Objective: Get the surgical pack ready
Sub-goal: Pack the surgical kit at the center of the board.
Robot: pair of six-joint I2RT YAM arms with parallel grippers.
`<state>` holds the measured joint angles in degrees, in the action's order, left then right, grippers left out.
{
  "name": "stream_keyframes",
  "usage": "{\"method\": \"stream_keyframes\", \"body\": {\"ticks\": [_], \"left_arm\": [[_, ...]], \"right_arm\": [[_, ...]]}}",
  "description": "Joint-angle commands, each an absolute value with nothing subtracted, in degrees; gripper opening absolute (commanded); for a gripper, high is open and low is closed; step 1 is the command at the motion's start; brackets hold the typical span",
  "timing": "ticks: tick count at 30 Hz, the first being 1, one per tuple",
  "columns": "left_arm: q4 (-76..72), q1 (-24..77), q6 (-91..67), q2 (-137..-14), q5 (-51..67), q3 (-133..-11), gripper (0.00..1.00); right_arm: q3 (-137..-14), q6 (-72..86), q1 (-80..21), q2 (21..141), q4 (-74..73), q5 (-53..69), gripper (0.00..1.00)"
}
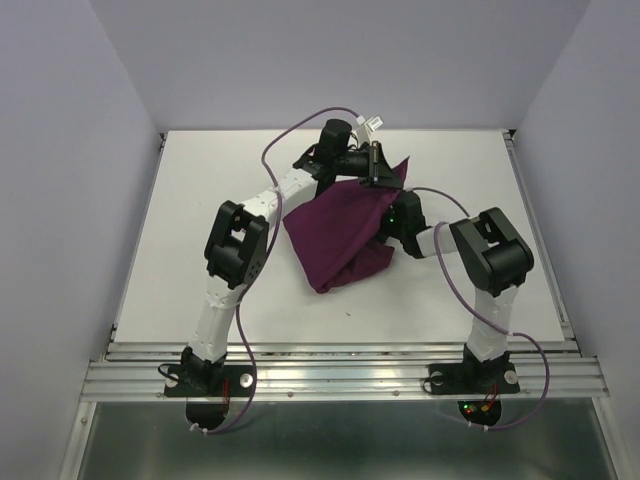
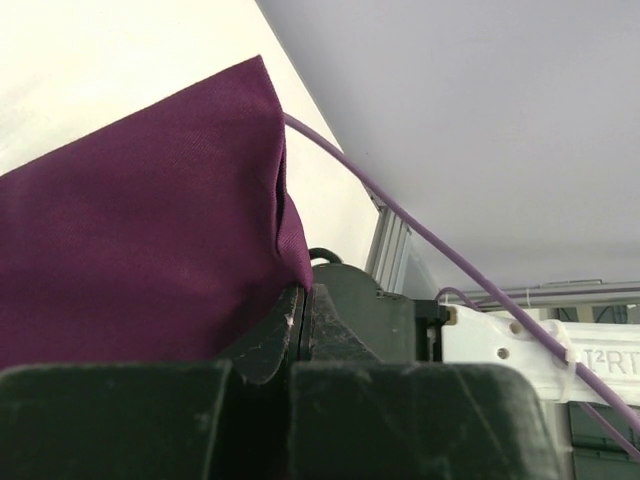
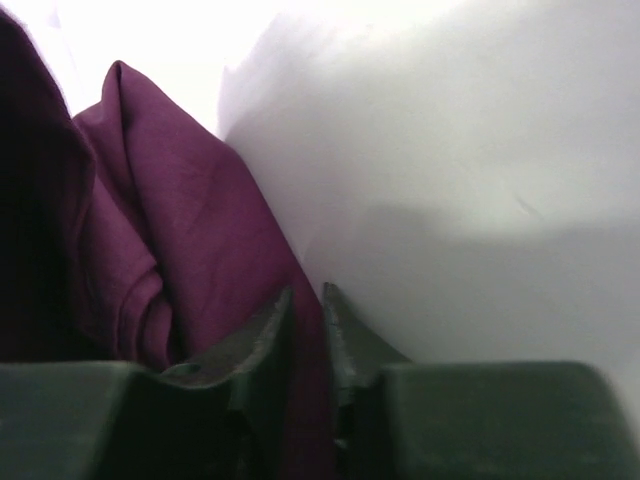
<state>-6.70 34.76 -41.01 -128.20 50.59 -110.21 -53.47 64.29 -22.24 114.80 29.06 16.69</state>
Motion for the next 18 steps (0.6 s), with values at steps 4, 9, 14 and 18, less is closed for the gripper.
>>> {"method": "stream_keyframes", "body": {"ticks": [4,9,14,18], "left_arm": [[-13.80,34.63,-40.69,-122.08,46.94,-108.20,0.00],[-14.50,34.45,-41.22,-121.55,46.41,-107.40,0.00],[-16.17,34.45,-42.80,-122.60,46.06,-107.66,0.00],[-16.52,34.45,-43.42,-124.36,45.27,-108.89,0.00]], "right_arm": [[-48.52,59.86,-19.61,106.09,22.68,8.89,0.42],[-48.16,56.78,-18.37,100.21,18.29,4.58,0.57],[-47.90,54.32,-16.53,97.12,12.59,0.44,0.59],[-43.18,53.18,-13.28,92.82,11.52,-2.37,0.59]]}}
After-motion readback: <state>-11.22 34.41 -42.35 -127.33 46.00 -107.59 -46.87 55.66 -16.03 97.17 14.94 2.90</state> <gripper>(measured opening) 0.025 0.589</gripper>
